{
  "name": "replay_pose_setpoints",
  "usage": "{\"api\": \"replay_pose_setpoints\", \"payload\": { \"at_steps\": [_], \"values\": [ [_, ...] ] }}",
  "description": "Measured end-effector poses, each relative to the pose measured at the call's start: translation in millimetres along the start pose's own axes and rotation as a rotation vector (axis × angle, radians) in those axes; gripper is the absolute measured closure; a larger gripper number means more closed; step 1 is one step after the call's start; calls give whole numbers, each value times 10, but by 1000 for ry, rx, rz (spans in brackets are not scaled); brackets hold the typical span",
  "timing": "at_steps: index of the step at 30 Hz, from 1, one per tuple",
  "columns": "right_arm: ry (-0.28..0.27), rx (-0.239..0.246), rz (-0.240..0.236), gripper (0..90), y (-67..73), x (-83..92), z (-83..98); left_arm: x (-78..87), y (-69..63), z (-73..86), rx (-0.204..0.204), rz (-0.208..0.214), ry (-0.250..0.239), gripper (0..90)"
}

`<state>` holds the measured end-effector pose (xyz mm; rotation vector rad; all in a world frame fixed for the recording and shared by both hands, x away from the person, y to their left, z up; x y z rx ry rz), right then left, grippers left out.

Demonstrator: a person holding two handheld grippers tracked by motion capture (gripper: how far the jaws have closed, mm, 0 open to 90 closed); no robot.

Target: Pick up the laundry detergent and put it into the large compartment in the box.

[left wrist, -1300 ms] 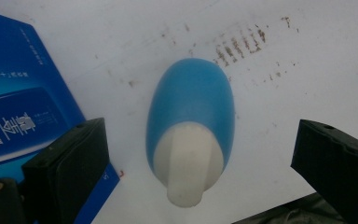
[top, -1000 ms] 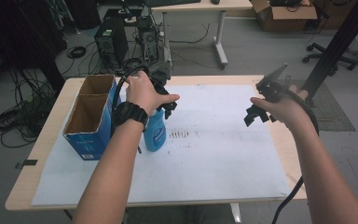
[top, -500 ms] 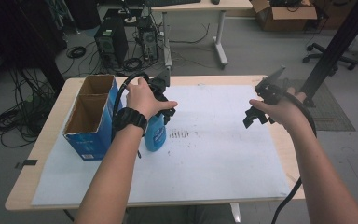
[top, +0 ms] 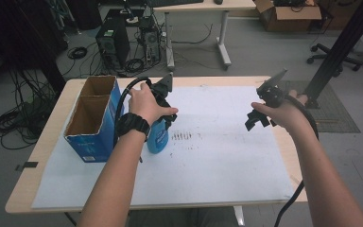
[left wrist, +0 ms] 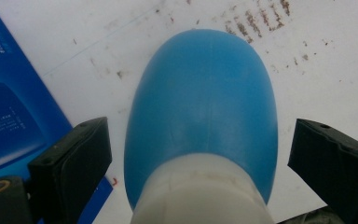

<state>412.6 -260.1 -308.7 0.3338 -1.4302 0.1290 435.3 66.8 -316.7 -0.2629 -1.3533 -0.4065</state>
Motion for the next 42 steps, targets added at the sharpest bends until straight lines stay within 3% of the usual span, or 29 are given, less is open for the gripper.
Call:
{"api": "replay_pose_setpoints", "payload": {
  "at_steps": [42],
  "values": [
    [6,0,-1,39,-1,-40,1,-36,-10,-21,-3,-11,0,261]
  ]
}}
Point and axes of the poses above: each handheld gripper's, and its own axes: x roughly backward along the jaws, z roughly out of its underside, y roughly to its left, the point moved 3 cm from there along -x, roughly forward along the jaws, and after that the axes turned 14 degrees about y, right-handed, at the moved point
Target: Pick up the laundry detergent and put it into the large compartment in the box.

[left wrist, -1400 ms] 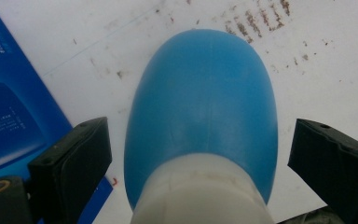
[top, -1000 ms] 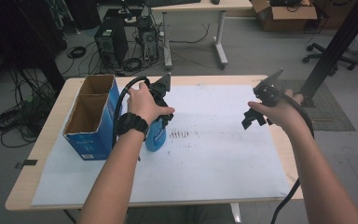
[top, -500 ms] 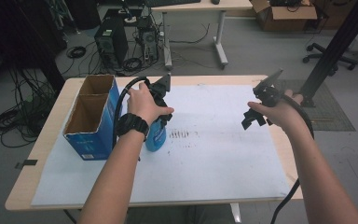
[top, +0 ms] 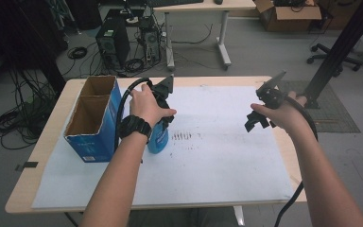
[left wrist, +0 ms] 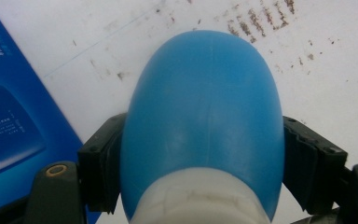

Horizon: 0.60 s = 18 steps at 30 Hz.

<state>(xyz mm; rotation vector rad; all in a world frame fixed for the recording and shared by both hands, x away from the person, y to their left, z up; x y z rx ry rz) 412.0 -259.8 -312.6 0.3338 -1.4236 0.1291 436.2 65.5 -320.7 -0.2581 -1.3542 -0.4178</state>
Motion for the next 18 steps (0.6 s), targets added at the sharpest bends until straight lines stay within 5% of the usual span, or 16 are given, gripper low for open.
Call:
{"api": "replay_pose_setpoints", "payload": {
  "at_steps": [18],
  "values": [
    [7,7,1,39,9,-31,-9,0,8,-10,-6,-6,-1,322]
  ]
}}
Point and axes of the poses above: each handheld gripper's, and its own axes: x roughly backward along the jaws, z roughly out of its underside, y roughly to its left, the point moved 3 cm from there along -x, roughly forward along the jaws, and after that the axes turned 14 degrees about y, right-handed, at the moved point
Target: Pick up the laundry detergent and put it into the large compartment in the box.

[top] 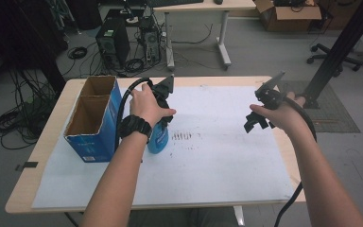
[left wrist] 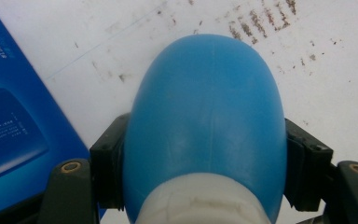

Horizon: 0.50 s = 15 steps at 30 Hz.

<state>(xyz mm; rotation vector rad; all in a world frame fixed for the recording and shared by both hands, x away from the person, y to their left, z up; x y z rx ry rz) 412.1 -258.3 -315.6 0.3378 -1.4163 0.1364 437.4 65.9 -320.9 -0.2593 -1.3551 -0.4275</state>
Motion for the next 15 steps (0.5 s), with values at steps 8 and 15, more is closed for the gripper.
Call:
{"api": "replay_pose_setpoints", "payload": {
  "at_steps": [8,15],
  "values": [
    [-2,1,0,39,-5,2,2,-4,7,-2,-3,-11,2,354],
    [-2,0,-1,39,-13,-5,5,-5,10,-2,-5,-14,2,362]
  ]
}}
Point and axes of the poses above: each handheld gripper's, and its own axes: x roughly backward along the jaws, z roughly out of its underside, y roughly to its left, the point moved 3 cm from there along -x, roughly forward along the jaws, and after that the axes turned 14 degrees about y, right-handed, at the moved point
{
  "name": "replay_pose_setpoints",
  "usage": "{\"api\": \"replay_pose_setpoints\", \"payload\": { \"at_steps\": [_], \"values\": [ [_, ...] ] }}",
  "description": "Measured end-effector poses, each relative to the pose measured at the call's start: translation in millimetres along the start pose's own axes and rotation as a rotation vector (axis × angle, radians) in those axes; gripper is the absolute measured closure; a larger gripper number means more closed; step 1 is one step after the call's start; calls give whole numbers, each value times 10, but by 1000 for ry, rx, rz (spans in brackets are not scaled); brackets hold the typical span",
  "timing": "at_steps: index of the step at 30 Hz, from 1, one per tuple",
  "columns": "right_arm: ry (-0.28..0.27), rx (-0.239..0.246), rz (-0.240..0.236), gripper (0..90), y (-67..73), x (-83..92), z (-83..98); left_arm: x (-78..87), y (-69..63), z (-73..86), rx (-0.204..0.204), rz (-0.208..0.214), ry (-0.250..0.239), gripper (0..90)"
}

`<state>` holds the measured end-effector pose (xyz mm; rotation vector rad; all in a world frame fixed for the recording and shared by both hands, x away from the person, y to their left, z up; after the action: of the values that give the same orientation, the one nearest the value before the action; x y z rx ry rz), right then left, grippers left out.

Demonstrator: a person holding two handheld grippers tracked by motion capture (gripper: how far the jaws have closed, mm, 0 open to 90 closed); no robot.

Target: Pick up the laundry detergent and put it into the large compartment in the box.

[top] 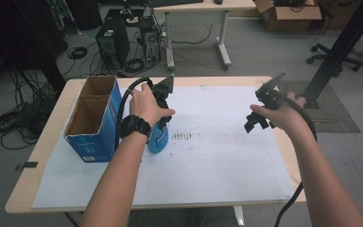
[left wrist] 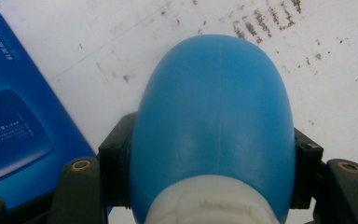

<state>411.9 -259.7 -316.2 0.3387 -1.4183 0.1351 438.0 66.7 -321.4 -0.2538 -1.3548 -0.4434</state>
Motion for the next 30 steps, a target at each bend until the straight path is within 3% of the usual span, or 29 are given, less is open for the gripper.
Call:
{"api": "replay_pose_setpoints", "payload": {
  "at_steps": [15,27,30],
  "values": [
    [0,-2,-2,39,-12,0,20,20,10,9,-11,4,3,370],
    [-12,4,1,39,37,88,36,365,63,133,-7,12,-18,372],
    [-14,15,5,39,64,106,33,531,81,176,-5,19,-32,371]
  ]
}}
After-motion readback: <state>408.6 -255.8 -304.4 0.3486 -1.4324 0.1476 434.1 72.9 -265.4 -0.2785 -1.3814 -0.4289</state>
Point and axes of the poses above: each handheld gripper's, and its own axes: x roughly backward along the jaws, z roughly out of its underside, y roughly to its left, the point moved 3 cm from there along -x, roughly forward along the jaws, and after that the axes turned 14 degrees about y, right-handed, at the moved point
